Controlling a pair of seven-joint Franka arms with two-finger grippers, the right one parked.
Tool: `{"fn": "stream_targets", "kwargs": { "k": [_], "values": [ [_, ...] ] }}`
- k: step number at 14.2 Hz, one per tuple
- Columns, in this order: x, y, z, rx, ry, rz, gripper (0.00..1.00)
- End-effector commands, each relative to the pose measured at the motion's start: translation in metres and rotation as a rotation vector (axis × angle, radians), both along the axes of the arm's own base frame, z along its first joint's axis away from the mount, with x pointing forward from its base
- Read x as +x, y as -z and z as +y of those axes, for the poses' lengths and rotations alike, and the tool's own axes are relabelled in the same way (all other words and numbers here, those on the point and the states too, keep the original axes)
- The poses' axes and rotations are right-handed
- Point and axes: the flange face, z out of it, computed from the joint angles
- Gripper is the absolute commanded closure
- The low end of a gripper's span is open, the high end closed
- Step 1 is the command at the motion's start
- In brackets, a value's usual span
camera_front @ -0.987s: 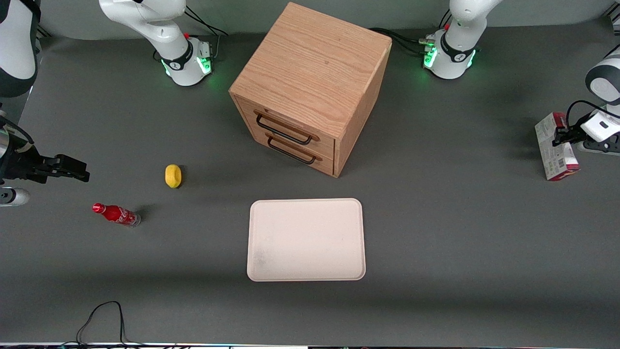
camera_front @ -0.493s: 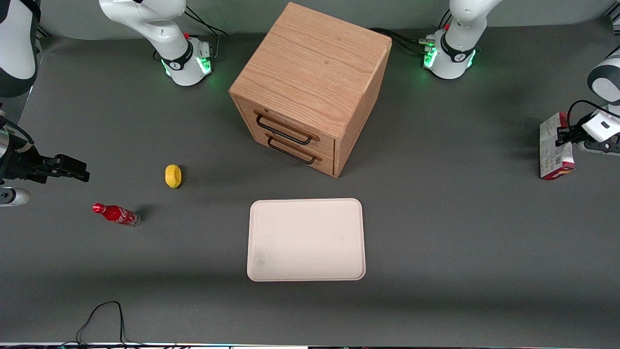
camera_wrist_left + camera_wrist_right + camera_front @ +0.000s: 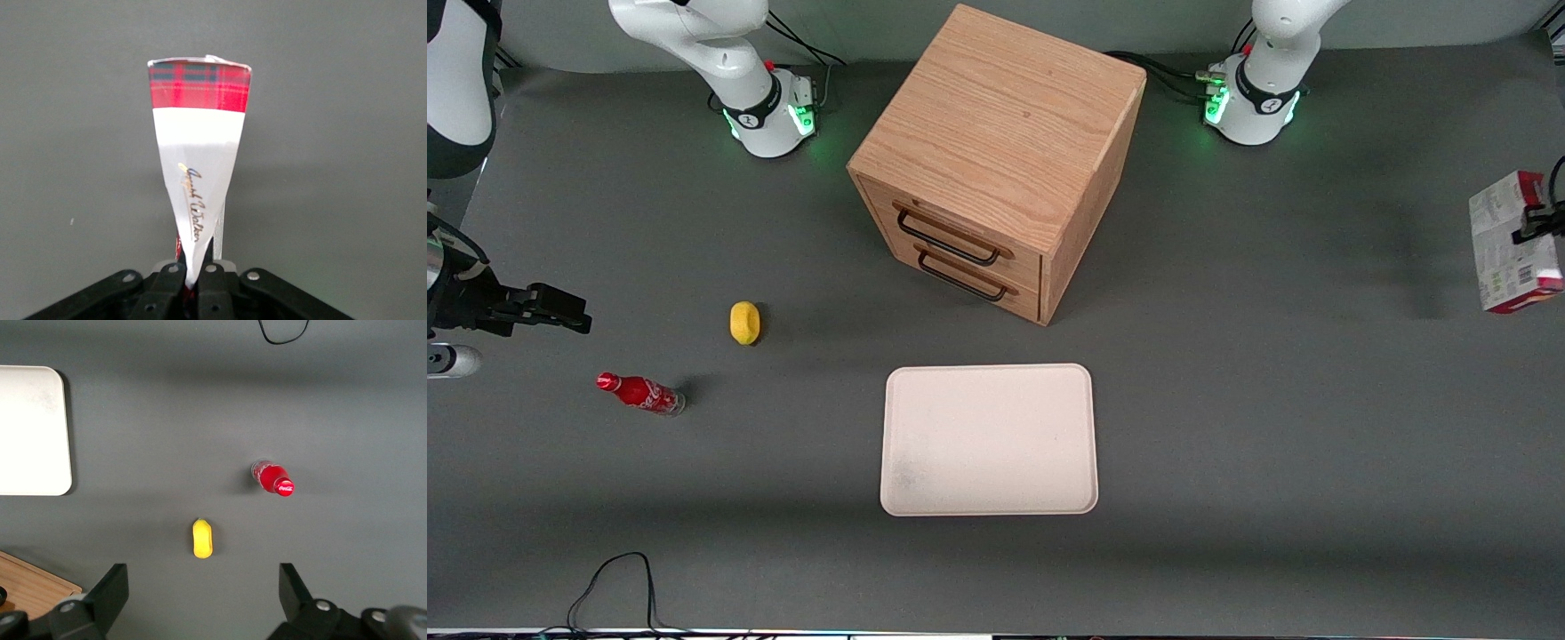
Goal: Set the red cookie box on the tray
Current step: 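Close the left gripper on the box top and lift it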
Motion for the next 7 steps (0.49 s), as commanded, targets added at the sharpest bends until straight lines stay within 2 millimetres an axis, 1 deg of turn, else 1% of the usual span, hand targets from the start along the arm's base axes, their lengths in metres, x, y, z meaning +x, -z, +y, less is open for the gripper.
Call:
{"fn": "stream_targets", "kwargs": {
  "k": [1,2,4,6,7],
  "values": [
    [0.009,-0.068,0.0,0.001,-0.059,0.023,1.0],
    [0.011,-0.089,0.001,0.0,-0.066,0.03,1.0],
    [0.014,-0.116,0.001,0.017,-0.075,0.033,1.0],
    [0.019,-0.135,-0.002,0.026,-0.059,0.028,1.0],
    [0.026,-0.139,-0.01,0.027,-0.038,0.027,1.0]
  ]
}}
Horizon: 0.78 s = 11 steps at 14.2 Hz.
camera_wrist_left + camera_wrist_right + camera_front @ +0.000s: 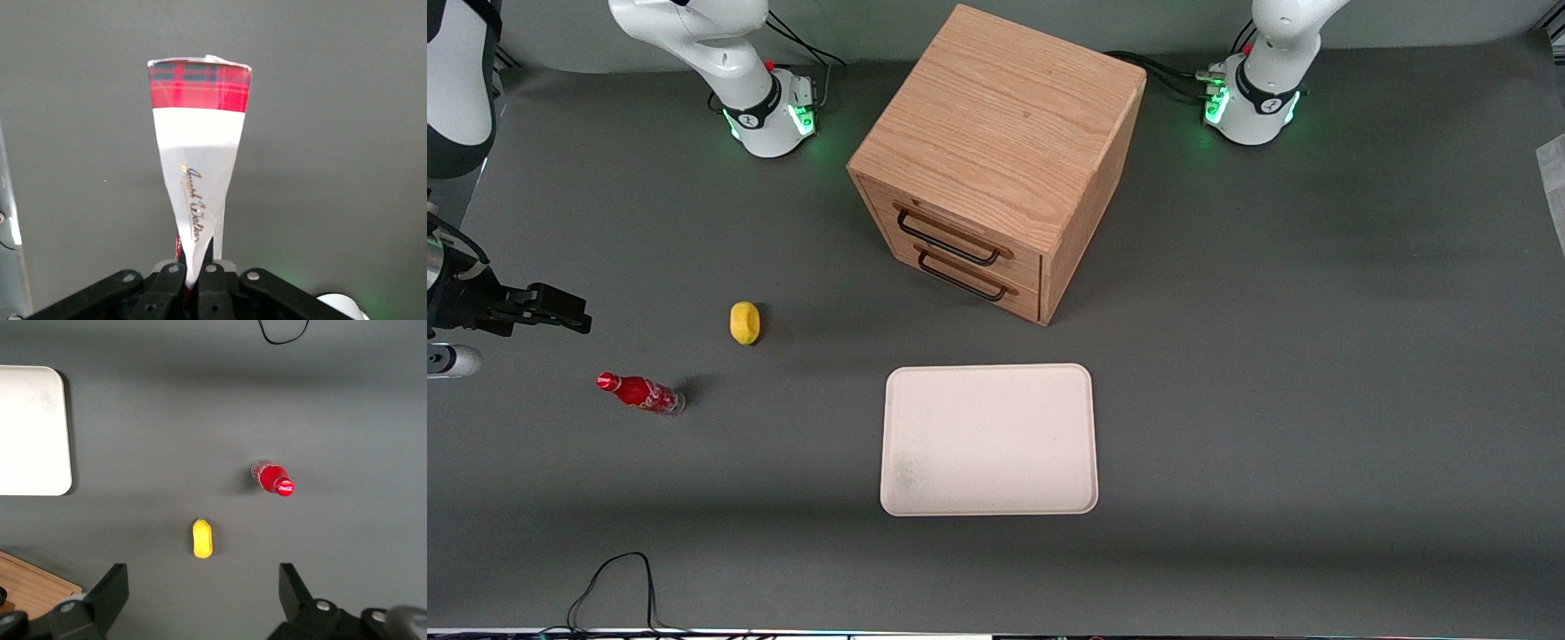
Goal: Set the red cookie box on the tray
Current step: 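Close the left gripper on the box top and lift it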
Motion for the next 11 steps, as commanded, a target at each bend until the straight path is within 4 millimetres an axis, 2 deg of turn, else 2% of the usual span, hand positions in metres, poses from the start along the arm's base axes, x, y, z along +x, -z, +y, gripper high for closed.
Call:
{"fn": "stream_targets", "kwargs": {
  "k": [1,3,5,8,11],
  "values": [
    [0.018,-0.017,-0.017,0.02,0.034,0.016,1.0],
    [0.044,-0.02,-0.044,0.027,0.076,0.005,1.0],
    [0.083,-0.017,-0.085,0.026,0.102,0.0,1.0],
    [0.133,-0.022,-0.159,0.017,0.151,0.002,1.0],
    [0.176,-0.018,-0.249,0.024,0.112,-0.01,1.0]
  ]
}}
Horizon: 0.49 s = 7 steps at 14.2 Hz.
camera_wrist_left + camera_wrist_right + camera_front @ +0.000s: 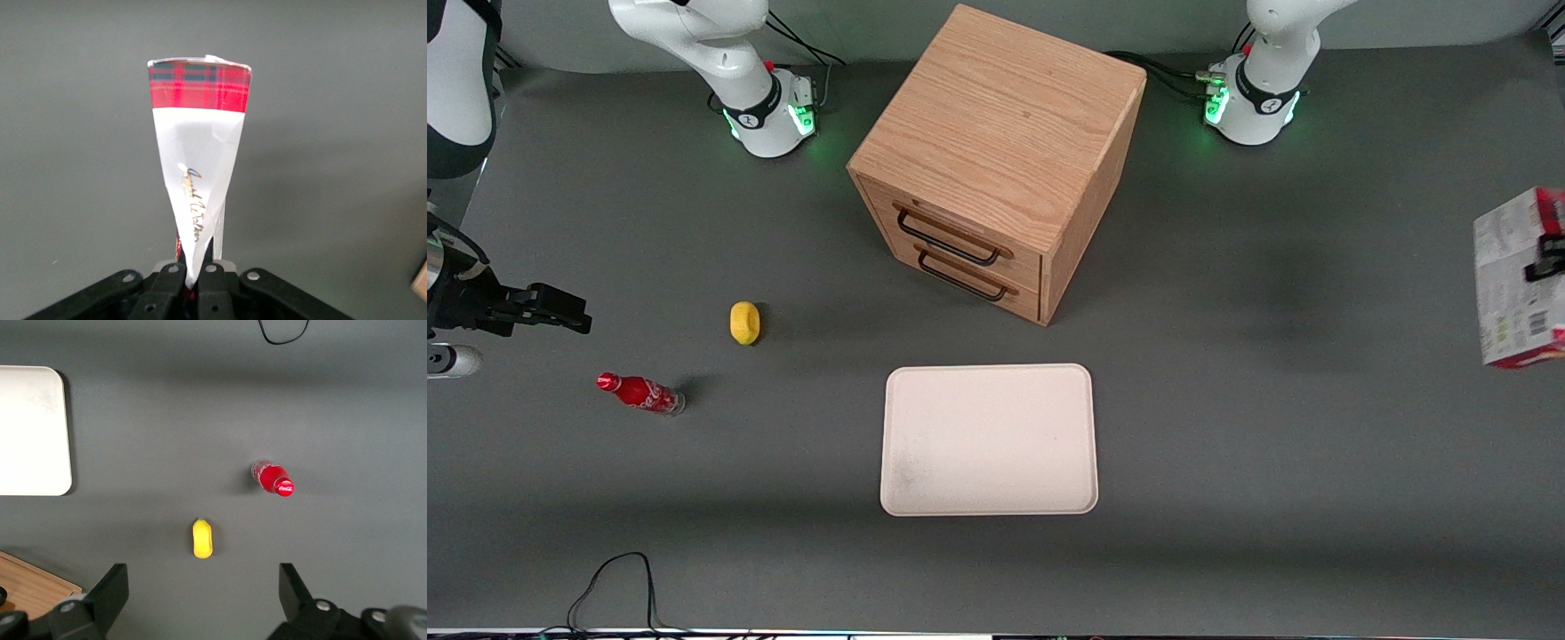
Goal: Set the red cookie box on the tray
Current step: 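Carry the held box with the left gripper over the cream tray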
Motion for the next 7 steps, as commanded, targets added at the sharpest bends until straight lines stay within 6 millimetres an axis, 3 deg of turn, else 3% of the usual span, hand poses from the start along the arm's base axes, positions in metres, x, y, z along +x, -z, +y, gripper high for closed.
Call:
{"fn": "stream_targets", "kwargs": {
  "k": [1,7],
  "values": [
    [0.038,-0.005,-0.068,0.012,-0.048,0.004,1.0],
    [0.079,0.021,-0.235,0.001,-0.121,0.033,1.0]
  ]
}}
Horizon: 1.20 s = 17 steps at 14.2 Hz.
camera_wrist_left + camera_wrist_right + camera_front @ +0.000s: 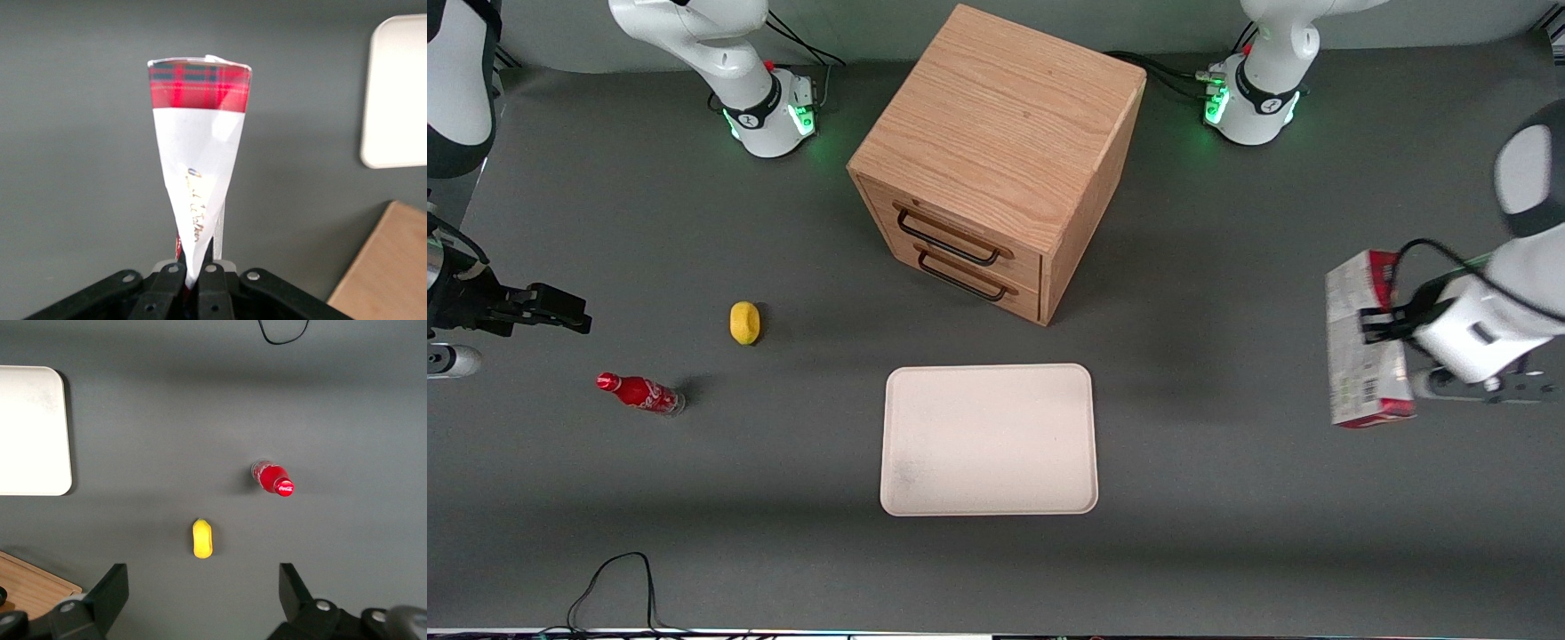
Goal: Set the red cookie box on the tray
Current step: 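Carry the held box with the left gripper over the cream tray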
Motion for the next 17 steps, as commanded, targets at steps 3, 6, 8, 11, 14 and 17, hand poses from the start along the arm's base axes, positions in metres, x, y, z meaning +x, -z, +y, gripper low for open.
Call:
{"fn": "stream_targets", "kwargs": {
  "k": [3,6,8,11,14,17],
  "values": [
    [0.026,0.016,-0.108,-0.003,-0.085,-0.012,1.0],
    [0.02,0.033,-0.189,-0.028,-0.107,-0.06,1.0],
    [0.009,0.046,-0.232,-0.038,-0.121,-0.07,1.0],
    [-0.002,0.061,-0.274,-0.029,-0.141,-0.105,1.0],
    [-0.001,0.084,-0.286,-0.015,-0.15,-0.107,1.0],
    [0.003,0.11,-0.293,0.005,-0.17,-0.115,1.0]
  ]
}}
